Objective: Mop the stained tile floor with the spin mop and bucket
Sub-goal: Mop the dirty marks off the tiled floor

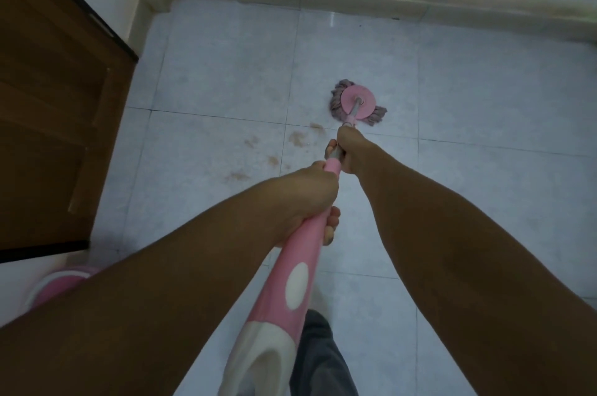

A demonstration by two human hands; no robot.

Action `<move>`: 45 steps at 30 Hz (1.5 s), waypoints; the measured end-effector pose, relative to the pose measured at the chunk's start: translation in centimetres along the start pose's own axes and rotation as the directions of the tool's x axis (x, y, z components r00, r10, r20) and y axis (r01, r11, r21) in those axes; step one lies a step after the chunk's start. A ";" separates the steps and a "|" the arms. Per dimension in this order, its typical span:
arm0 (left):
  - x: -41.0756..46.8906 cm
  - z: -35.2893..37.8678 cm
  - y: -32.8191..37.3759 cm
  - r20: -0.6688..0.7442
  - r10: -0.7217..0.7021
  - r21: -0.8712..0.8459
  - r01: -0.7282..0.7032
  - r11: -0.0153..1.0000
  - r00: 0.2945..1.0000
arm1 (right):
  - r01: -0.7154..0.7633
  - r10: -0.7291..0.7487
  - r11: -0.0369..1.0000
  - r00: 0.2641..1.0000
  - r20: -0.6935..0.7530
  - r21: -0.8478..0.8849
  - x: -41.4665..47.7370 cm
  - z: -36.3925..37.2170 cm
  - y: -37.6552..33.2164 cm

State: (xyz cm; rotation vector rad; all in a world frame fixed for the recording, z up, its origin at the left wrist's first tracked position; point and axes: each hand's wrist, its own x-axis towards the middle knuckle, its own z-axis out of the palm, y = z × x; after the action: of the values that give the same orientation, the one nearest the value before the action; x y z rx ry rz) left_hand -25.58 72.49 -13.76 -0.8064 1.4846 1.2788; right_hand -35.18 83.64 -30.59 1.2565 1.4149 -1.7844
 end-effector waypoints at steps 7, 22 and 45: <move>-2.0 -1.1 -6.6 -0.047 -0.144 -0.030 0.143 0.989 0.988 | -0.122 0.125 0.990 0.991 0.042 -0.069 -1.4 1.6 7.2; -19.9 -10.6 -35.1 -0.146 -0.217 -0.151 0.195 0.969 0.965 | -0.194 0.225 0.959 0.965 0.139 -0.207 -21.5 10.6 35.6; -10.3 -15.4 -24.7 -0.121 -0.008 -0.198 -0.016 0.980 0.993 | 0.004 0.023 0.966 0.995 0.102 -0.258 -11.8 16.8 23.3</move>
State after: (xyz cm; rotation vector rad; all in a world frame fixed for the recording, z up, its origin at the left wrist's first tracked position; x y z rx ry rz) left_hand -3.56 50.84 -12.35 -1.0285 1.4686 1.4186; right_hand -16.16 59.03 -30.08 1.0191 1.5212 -1.5741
